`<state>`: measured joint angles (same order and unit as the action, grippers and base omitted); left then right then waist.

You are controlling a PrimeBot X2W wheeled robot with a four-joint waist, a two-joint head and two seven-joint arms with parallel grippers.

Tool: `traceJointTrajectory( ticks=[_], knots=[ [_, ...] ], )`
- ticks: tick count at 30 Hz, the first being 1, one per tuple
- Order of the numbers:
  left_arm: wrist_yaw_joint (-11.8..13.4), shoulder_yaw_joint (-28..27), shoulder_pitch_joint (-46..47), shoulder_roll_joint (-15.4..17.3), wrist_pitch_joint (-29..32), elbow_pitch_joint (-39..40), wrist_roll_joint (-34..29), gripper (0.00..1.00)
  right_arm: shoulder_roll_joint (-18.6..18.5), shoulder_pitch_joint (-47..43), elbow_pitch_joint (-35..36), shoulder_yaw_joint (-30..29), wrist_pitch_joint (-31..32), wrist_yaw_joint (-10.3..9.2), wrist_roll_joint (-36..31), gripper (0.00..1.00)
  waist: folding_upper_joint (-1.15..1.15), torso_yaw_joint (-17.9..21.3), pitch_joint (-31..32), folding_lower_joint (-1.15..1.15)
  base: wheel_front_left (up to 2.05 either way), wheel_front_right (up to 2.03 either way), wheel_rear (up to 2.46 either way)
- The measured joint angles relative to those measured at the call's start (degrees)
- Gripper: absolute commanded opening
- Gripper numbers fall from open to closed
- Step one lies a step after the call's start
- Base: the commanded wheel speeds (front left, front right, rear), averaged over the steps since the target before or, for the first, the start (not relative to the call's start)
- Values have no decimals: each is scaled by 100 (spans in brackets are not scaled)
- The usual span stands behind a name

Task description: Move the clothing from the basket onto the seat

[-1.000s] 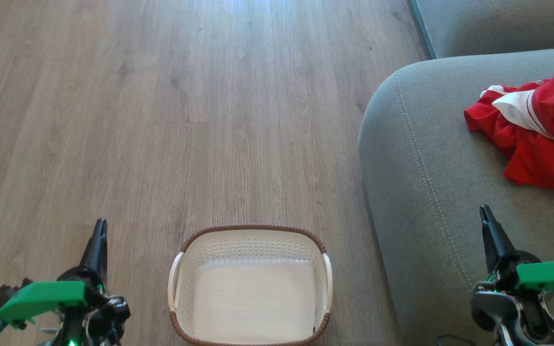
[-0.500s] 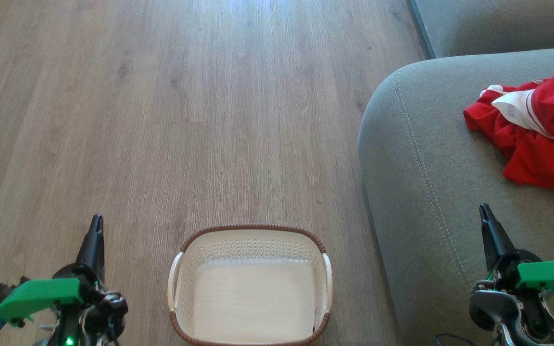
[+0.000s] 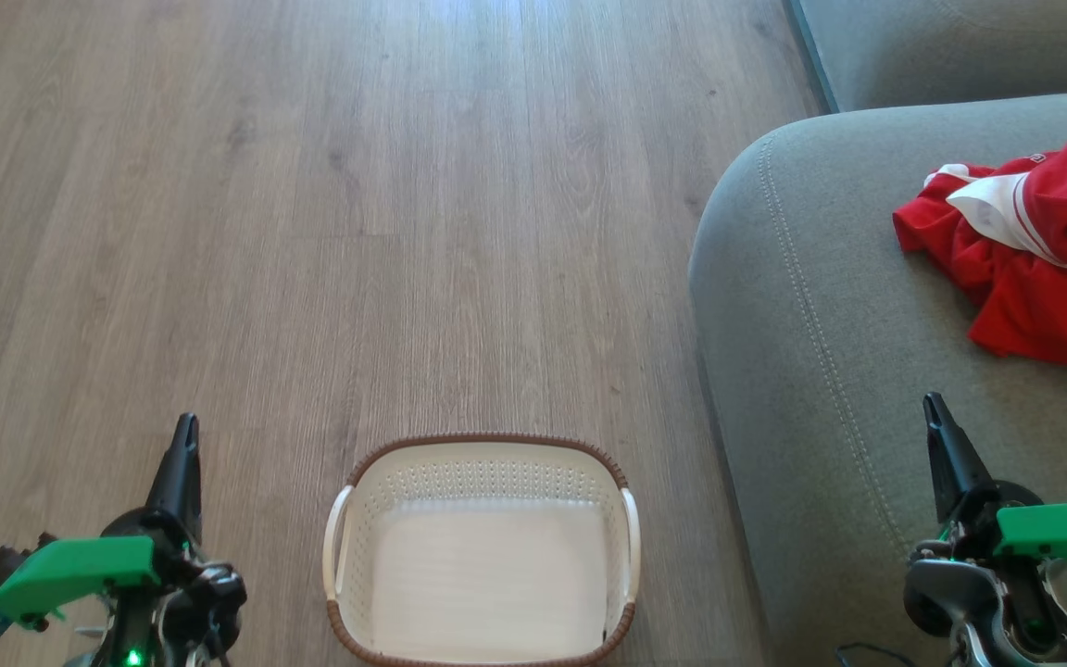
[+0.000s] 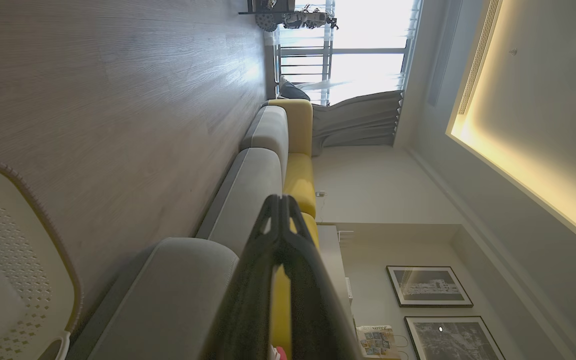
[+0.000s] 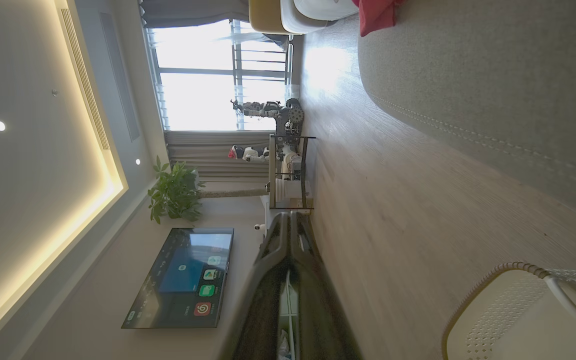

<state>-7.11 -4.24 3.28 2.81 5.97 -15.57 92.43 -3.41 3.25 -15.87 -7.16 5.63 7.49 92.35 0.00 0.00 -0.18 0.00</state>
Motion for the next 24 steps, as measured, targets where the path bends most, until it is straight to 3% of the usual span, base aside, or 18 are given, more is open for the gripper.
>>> traceJointTrajectory(
  ticks=[24],
  knots=[
    [0, -5, 0, -5, 1, 0, 0, 0, 21, 0, 0, -5, 1, 0, 0, 0, 0, 0, 0, 0, 0, 0, 0]
  ],
)
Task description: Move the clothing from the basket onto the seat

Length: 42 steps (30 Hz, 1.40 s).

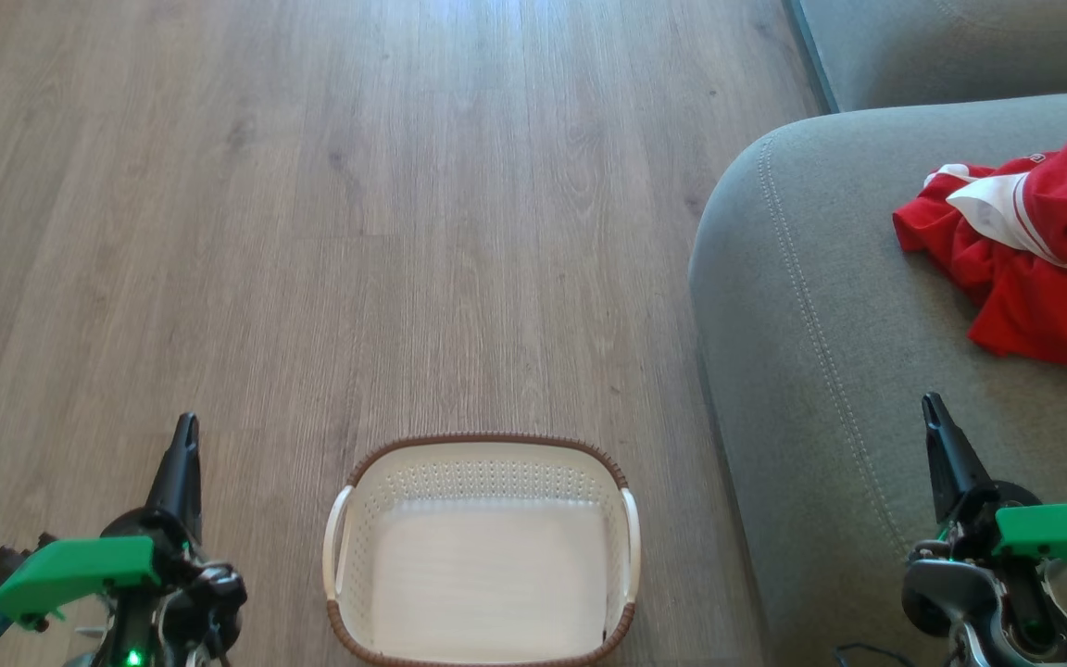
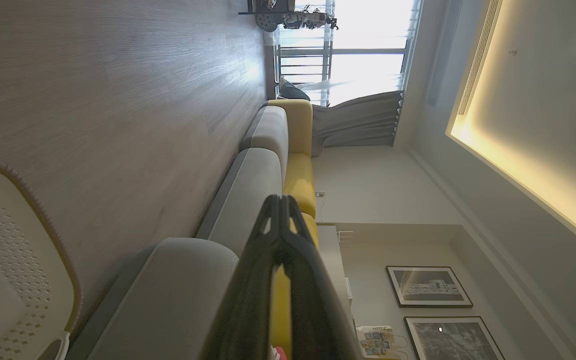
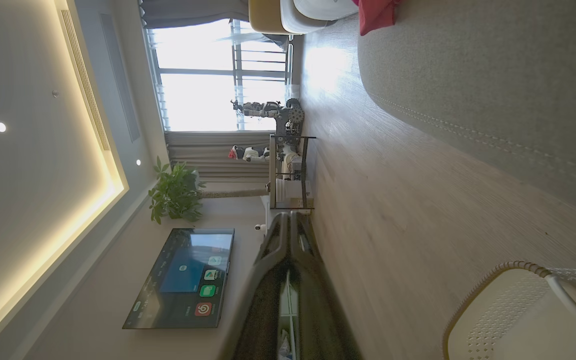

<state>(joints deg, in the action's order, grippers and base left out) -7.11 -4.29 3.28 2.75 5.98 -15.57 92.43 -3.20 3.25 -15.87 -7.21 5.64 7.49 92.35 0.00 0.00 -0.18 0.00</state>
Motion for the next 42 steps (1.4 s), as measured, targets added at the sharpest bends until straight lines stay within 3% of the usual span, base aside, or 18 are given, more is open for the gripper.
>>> traceJointTrajectory(
  ticks=[42],
  knots=[
    [0, -7, 0, -4, 5, 0, 0, 0, 12, 0, -1, -10, 49, 0, -1, 0, 0, 0, 0, 0, 0, 0, 0]
  ],
)
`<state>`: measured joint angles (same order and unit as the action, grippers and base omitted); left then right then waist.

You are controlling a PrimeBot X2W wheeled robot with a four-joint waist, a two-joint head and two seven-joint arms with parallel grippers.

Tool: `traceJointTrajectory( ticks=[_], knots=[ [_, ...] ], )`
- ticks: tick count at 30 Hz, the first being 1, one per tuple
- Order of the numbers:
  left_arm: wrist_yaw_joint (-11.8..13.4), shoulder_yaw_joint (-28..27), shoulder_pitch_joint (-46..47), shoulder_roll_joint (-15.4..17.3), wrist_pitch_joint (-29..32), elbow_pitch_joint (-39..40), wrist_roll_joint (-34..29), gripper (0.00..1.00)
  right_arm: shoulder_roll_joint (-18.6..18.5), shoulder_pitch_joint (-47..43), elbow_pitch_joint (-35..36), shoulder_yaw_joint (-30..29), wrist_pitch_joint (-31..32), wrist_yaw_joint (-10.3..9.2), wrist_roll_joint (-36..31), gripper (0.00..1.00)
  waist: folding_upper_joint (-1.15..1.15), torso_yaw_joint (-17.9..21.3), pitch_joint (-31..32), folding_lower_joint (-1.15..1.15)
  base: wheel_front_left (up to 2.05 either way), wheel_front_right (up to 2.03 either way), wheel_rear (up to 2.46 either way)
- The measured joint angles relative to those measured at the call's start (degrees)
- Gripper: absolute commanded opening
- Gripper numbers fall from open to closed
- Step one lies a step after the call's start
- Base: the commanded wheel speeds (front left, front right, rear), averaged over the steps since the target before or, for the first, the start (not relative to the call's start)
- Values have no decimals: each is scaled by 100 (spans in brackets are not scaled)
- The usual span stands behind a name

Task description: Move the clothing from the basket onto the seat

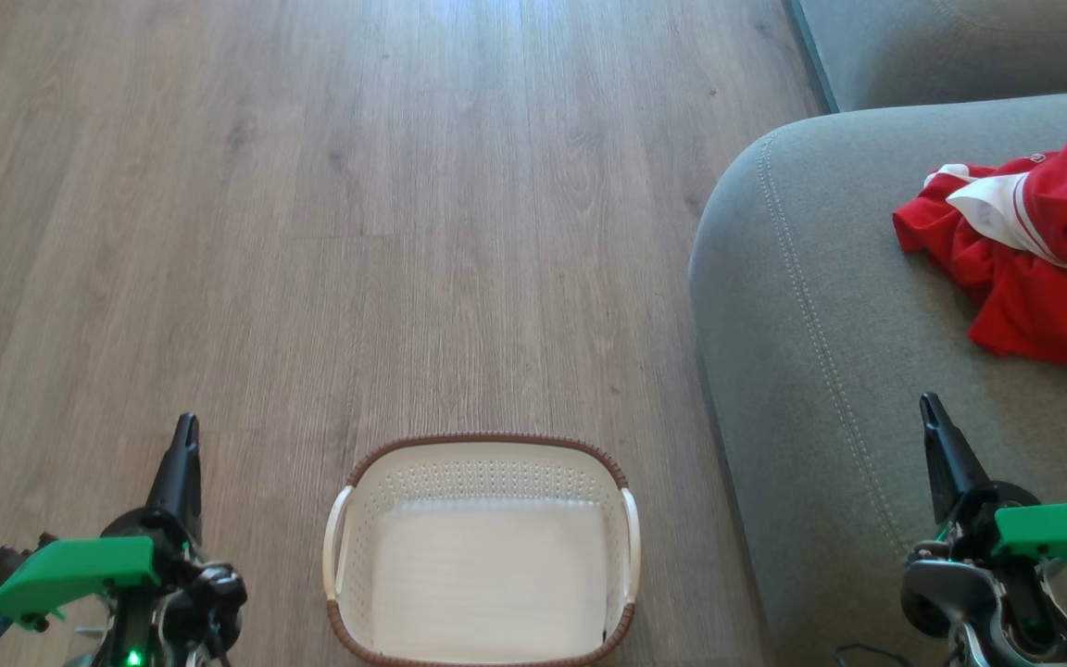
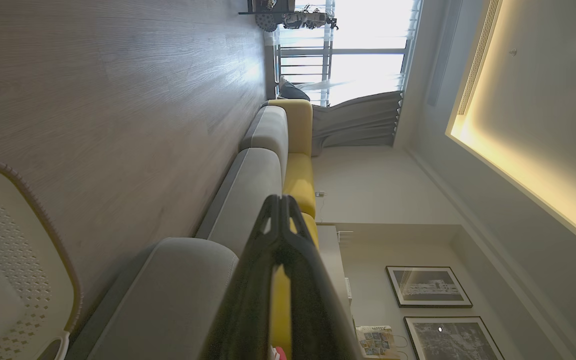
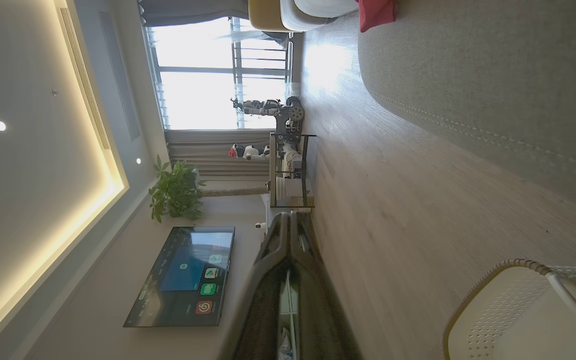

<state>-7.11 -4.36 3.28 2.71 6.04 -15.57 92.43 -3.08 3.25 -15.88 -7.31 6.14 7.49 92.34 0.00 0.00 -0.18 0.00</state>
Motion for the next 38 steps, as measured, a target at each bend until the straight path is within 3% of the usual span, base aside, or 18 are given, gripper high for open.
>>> traceJointTrajectory(
  ticks=[38],
  knots=[
    [0, -3, 0, -4, 1, 0, 0, 0, 4, 0, 0, -8, 1, 0, 0, 0, 0, 0, 0, 0, 0, 0, 0]
  ],
)
